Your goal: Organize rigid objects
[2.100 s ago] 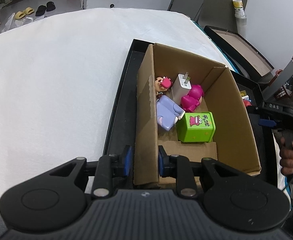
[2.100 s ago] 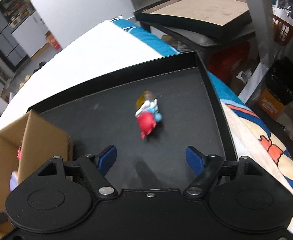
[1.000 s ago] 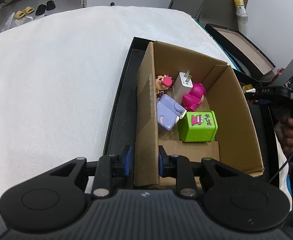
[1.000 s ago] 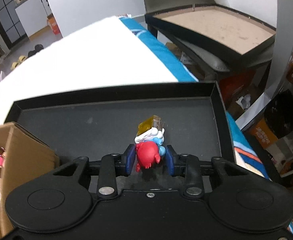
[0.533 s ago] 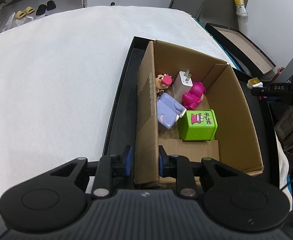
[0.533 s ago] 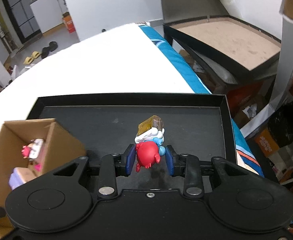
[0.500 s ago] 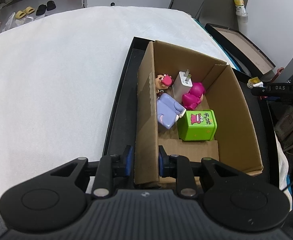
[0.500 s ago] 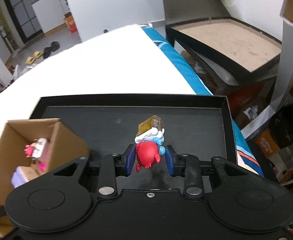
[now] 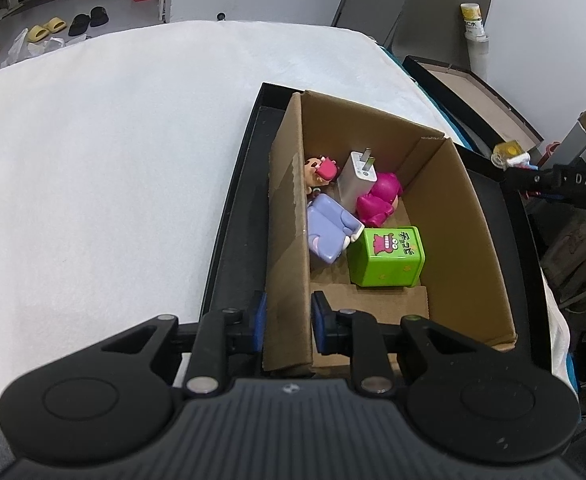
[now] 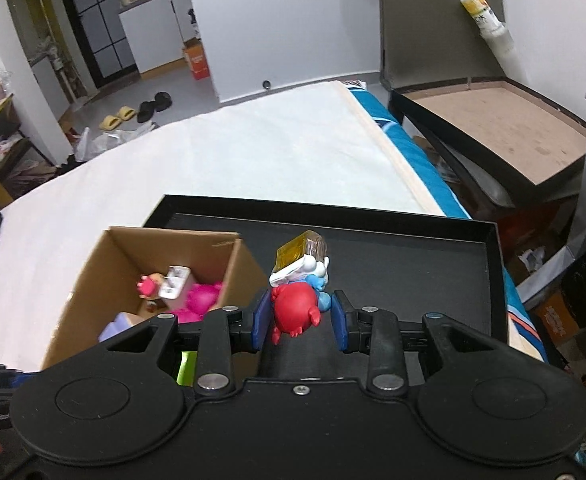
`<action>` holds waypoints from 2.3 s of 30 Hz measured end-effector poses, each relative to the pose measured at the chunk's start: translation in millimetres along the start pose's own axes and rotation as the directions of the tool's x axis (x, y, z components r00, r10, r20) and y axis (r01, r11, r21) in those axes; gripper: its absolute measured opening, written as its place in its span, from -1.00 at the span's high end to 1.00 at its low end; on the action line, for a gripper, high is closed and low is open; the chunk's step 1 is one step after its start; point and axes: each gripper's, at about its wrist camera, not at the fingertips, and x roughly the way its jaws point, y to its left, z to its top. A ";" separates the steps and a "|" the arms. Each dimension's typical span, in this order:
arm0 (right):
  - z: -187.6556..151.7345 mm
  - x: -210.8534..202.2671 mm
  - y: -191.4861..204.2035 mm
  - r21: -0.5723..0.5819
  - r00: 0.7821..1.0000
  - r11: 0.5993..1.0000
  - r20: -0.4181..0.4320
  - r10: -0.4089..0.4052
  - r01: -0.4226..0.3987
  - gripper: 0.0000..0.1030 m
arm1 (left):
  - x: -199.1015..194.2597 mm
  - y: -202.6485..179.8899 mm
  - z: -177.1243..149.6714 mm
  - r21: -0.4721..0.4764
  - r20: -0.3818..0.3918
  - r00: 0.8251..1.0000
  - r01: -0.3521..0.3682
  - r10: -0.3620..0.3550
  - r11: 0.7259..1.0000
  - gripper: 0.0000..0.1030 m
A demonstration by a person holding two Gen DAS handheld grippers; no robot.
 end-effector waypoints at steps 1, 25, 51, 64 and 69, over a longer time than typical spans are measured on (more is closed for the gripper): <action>0.4 -2.7 2.9 0.002 1.000 1.000 0.006 0.006 -0.006 0.38 | -0.6 0.0 -0.2 0.001 0.001 1.000 0.001 -0.001 1.000 0.56; -2.1 -4.6 54.4 -0.070 0.991 0.988 0.006 0.137 -0.136 0.37 | 1.7 -0.5 -1.2 0.011 -0.011 1.000 0.028 -0.027 1.000 0.56; -4.5 -25.0 31.7 0.001 0.991 0.991 0.012 0.133 -0.133 -0.14 | -6.4 -5.4 5.4 0.006 -0.010 1.000 -0.008 0.008 1.000 0.56; -13.1 -52.1 32.5 0.045 0.994 0.993 -0.002 0.112 -0.112 -0.56 | -36.1 -11.9 15.1 0.002 0.009 1.000 -0.015 0.015 1.000 0.49; -16.4 -69.8 32.2 0.062 0.998 0.996 0.010 0.062 -0.062 -0.85 | -50.9 -20.9 17.9 0.025 0.024 1.000 -0.014 0.013 1.000 0.24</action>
